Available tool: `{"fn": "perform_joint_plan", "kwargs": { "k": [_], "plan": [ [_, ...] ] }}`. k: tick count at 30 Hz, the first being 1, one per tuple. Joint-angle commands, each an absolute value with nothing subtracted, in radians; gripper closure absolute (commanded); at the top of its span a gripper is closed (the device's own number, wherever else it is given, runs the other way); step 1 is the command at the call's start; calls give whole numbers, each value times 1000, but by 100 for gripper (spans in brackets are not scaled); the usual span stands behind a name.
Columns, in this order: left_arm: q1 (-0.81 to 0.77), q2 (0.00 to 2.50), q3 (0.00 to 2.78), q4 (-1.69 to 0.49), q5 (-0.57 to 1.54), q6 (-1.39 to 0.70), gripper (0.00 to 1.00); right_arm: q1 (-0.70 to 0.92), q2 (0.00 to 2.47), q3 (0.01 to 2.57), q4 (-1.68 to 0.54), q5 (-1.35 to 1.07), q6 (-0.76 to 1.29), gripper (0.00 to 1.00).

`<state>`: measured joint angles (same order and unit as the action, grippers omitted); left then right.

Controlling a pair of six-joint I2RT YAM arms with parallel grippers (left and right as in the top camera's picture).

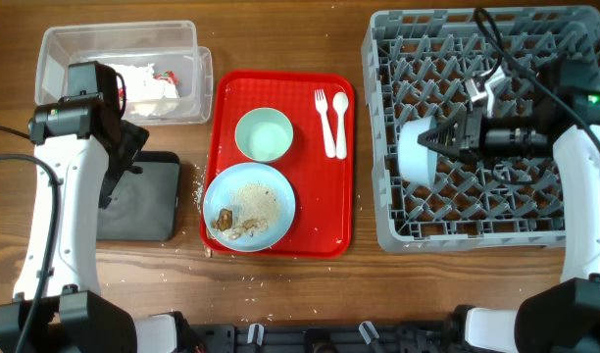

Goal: Sort waste into correct bins and load items into the dishwasher rack
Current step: 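Carry the light-blue bowl over the dish rack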

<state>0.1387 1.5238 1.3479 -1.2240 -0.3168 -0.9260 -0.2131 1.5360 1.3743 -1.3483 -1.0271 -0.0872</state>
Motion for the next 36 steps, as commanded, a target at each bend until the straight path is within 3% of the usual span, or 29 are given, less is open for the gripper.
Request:
{"fn": "perform_joint_plan", "kwargs": {
  "k": [1, 8, 36],
  "plan": [
    [143, 1507, 1346, -1224, -326, -925, 0, -216, 1533, 1307, -1321, -1172, -157, 96],
    [143, 1507, 1346, -1224, -326, -925, 0, -216, 1554, 1153, -1166, -1271, -91, 96],
    [143, 1507, 1346, -1224, -326, -925, 0, -229, 1554, 1148, -1169, -1024, -36, 94]
  ]
}}
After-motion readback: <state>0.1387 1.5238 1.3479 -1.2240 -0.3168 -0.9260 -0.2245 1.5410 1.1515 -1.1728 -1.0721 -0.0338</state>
